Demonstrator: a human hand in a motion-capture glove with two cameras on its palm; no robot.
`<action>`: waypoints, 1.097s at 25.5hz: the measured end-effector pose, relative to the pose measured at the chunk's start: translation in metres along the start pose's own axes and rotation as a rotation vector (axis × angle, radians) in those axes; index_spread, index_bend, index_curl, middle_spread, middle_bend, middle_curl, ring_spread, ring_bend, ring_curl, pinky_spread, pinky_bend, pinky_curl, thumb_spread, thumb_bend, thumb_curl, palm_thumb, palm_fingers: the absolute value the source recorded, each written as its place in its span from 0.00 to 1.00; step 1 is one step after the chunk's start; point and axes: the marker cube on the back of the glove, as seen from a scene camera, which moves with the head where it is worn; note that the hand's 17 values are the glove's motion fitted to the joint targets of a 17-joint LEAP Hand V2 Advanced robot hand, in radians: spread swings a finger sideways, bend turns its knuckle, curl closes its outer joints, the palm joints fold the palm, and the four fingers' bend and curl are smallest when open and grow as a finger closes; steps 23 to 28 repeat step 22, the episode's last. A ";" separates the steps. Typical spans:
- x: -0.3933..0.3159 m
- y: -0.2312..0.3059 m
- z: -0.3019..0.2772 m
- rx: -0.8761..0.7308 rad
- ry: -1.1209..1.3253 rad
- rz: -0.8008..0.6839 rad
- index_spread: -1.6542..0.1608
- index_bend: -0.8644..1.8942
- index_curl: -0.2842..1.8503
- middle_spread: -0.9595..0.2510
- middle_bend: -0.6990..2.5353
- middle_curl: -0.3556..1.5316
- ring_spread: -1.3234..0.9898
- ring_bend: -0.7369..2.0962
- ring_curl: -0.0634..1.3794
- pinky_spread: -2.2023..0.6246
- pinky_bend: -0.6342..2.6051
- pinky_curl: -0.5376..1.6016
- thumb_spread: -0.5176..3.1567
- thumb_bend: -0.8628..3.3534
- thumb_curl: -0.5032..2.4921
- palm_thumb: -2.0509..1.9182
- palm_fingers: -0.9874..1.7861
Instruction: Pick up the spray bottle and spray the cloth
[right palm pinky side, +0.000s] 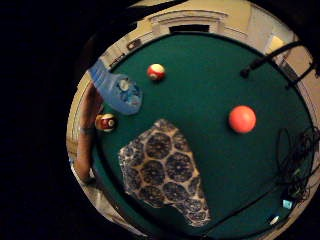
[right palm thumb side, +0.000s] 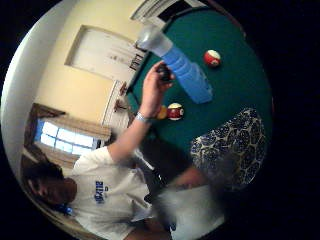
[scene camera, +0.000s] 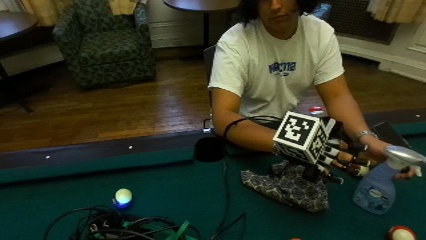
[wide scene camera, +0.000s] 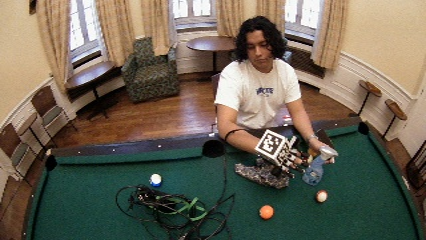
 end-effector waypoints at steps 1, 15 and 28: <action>-0.006 0.001 -0.002 0.009 0.000 -0.028 0.66 0.36 0.27 0.65 0.29 0.38 0.51 0.37 0.26 0.85 0.34 0.42 0.39 0.19 0.31 0.60 0.41; -0.092 0.028 -0.024 0.037 0.084 -0.323 0.65 0.36 0.26 0.64 0.29 0.38 0.51 0.37 0.25 0.85 0.33 0.42 0.39 0.20 0.30 0.59 0.41; -0.102 0.033 -0.030 0.049 0.128 -0.343 0.65 0.36 0.25 0.64 0.29 0.38 0.50 0.37 0.25 0.85 0.32 0.41 0.39 0.20 0.29 0.59 0.41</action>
